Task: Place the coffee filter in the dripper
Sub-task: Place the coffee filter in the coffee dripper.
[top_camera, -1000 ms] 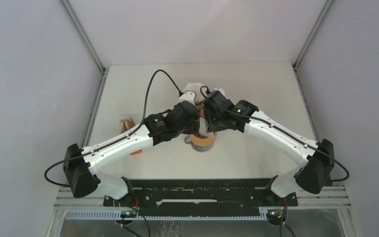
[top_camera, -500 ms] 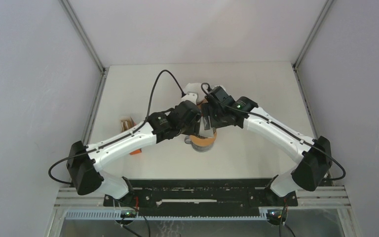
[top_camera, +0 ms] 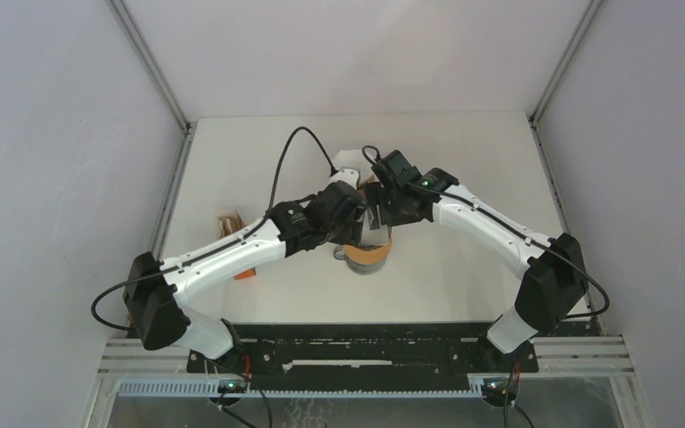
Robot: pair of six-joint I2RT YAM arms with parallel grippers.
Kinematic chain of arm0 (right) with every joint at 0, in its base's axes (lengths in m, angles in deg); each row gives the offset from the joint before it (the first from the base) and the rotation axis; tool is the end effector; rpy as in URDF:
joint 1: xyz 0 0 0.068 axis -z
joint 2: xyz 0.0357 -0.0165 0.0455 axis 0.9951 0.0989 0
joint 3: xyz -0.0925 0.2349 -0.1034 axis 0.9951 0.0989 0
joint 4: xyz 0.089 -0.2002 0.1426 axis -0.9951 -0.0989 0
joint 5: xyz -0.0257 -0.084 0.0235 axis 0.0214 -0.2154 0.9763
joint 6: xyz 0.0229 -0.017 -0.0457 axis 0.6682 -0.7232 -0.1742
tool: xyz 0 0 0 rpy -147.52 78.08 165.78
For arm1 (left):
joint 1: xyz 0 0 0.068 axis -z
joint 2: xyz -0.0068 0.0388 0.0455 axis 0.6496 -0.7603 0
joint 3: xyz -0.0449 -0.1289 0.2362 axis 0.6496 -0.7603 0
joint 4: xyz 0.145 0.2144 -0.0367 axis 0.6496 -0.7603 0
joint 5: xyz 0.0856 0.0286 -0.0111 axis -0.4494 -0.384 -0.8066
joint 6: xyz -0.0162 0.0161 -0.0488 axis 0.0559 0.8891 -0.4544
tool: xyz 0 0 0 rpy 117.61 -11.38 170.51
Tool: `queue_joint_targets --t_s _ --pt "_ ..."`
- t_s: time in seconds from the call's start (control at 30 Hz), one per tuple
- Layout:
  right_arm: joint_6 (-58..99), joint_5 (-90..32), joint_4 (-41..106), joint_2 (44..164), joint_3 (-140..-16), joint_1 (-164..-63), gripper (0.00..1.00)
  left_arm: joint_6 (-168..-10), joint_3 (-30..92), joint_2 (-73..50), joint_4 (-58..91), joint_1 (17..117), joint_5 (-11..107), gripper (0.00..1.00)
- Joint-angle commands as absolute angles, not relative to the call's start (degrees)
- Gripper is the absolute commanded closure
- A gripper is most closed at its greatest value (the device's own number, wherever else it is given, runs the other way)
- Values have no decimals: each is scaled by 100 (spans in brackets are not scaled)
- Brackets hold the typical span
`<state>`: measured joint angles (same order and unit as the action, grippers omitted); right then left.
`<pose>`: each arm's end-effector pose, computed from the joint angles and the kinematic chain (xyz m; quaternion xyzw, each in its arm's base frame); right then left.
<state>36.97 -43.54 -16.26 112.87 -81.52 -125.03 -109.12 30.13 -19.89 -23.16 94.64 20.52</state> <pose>0.2496 0.2089 0.2963 -0.1325 0.9553 0.0847 0.2503 0.1924 -0.2460 0.3026 0.1246 0.9174 -0.1187 0.3589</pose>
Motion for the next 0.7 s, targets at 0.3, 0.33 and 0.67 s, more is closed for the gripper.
queue_joint_targets --t_s 0.3,0.33,0.67 --pt "3550 -4019 -1246 11512 -7961 -12282 26 -10932 2854 -1754 -1940 9247 2239 36" --pt "3550 -4005 -1234 11534 -7950 -12288 25 -10932 2831 -1755 -1939 9238 2244 36" --pt "3594 -4015 -1146 11581 -7794 -12307 26 -11009 2519 -1700 -1891 9220 2251 39"
